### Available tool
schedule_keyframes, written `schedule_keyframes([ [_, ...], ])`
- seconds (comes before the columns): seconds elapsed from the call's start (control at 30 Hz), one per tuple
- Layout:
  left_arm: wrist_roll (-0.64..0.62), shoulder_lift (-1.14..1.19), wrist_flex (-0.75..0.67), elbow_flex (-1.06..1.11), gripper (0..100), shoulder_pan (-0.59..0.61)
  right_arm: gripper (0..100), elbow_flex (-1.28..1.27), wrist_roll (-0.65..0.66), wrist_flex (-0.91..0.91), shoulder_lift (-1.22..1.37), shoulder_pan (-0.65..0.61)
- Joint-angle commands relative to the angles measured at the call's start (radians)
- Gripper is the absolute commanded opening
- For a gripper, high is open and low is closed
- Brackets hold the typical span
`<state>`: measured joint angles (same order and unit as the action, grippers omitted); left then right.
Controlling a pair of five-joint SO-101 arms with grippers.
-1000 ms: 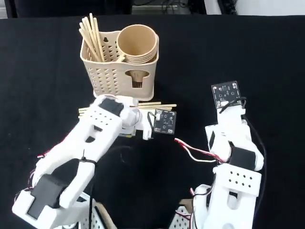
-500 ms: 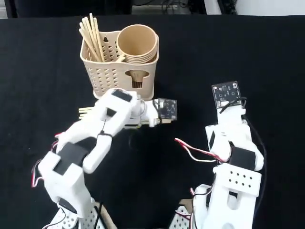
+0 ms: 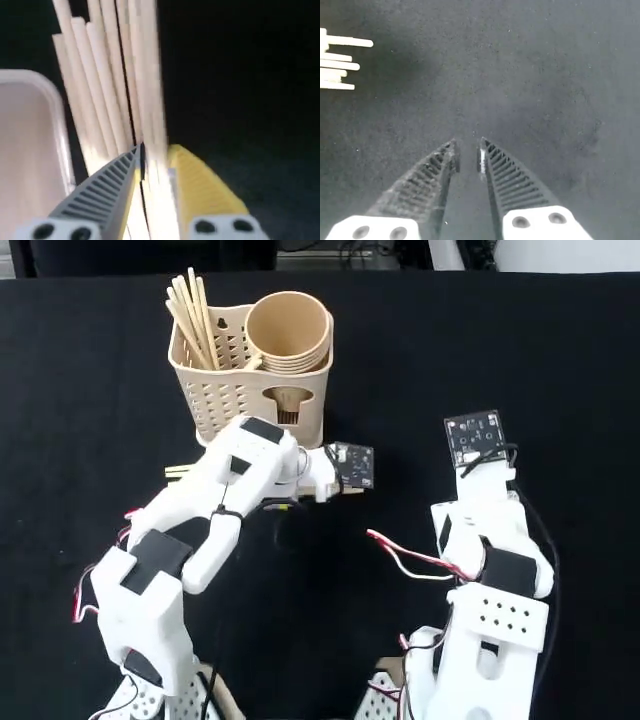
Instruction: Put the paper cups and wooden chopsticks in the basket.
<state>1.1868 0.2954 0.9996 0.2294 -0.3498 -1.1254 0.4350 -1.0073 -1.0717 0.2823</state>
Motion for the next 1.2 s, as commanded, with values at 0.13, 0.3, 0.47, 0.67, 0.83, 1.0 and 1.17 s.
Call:
schedule_keyframes([
  [0.13, -0.008, -0.002, 0.084, -0.021, 4, -0.015, 7.8, 0.021, 0.008, 0.012, -0.002, 0.015],
  [0.3, -0.012, -0.026, 0.138, -0.025, 4, -0.016, 7.8, 0.021, 0.008, 0.012, -0.002, 0.015],
  [0.47, -0.021, -0.166, 0.189, 0.016, 3, -0.008, 7.8, 0.021, 0.008, 0.012, -0.002, 0.015],
  [0.67, -0.178, -0.364, 0.049, 0.18, 3, -0.005, 7.8, 0.021, 0.008, 0.012, -0.002, 0.015],
  [0.83, -0.241, -0.58, -0.017, 0.321, 3, -0.004, 7.8, 0.021, 0.008, 0.012, -0.002, 0.015],
  [1.0, -0.305, -0.835, -0.015, 0.41, 3, 0.036, 7.8, 0.021, 0.008, 0.012, -0.002, 0.015],
  [1.17, -0.54, -1.108, -0.16, 0.452, 3, 0.114, 7.8, 0.021, 0.008, 0.012, -0.002, 0.012],
])
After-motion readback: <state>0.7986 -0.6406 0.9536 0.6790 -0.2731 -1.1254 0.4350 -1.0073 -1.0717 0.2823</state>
